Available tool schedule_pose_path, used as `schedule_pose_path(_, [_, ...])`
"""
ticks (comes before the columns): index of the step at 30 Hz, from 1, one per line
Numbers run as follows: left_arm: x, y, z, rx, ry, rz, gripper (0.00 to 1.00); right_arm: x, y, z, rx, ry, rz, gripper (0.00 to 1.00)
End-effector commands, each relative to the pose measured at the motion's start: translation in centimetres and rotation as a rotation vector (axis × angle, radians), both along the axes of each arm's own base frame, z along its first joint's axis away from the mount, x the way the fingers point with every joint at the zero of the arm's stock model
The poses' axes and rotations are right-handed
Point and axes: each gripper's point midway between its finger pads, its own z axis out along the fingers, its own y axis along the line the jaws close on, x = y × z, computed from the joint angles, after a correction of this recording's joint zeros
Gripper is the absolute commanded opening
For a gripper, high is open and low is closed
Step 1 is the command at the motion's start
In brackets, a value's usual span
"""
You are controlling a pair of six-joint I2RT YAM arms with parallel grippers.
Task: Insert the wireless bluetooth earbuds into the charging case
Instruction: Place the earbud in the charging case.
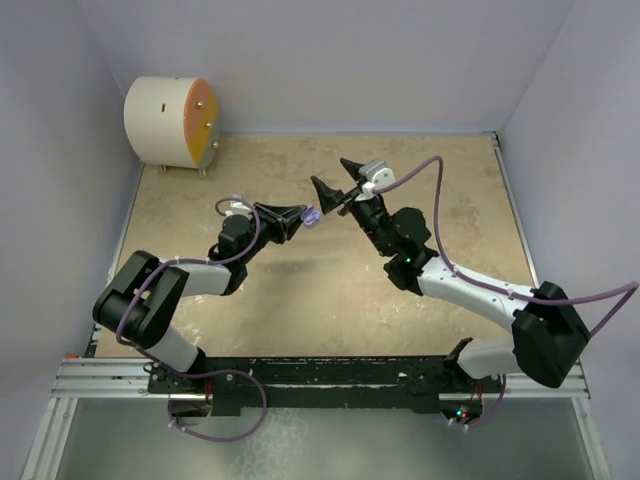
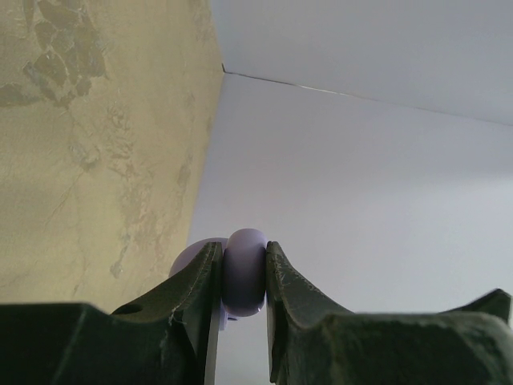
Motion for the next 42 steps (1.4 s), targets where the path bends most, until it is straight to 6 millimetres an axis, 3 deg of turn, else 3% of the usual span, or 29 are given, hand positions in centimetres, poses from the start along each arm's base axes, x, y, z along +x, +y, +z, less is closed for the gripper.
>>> schedule_pose_path(1, [0.6, 0.7, 1.8, -0.01, -0.074, 0.045, 0.0, 0.9, 0.4, -5.6, -0.099, 0.228, -0.021, 0.73])
schedule_pose_path(6, [1.0, 2.2, 1.6, 0.072, -0.084, 0.133, 0.0, 1.4, -1.5, -9.0, -0.08, 0.426, -0.124, 0.75])
schedule_pose_path(11, [1.4, 4.6, 1.9, 0.128, -0.094, 0.258, 0.0, 1.4, -2.2, -11.5, -0.073, 0.54, -0.169, 0.78])
schedule_pose_path(15, [1.5, 6.3, 2.5, 0.144, -0.11, 0.342, 0.0, 1.7, -1.6, -13.2, -0.105, 0.584, -0.168, 0.8])
schedule_pose_path(17, [1.3, 6.8, 2.8, 0.154, -0.118, 0.38, 0.0, 1.9, -0.9, -14.6, -0.14, 0.618, -0.154, 0.88])
schedule_pose_path(19, [1.2, 7.1, 2.8, 0.164, -0.125, 0.405, 0.0, 2.3, 0.7, -14.6, -0.157, 0.641, -0.112, 0.98])
schedule_pose_path(25, [1.0, 6.8, 2.8, 0.186, -0.135, 0.428, 0.0, 3.5, 2.4, -17.3, -0.208, 0.713, -0.106, 1.0])
schedule_pose_path(42, [1.0, 5.3, 2.6, 0.237, -0.136, 0.422, 0.0, 4.0, 4.7, -19.4, -0.247, 0.755, -0.04, 1.0])
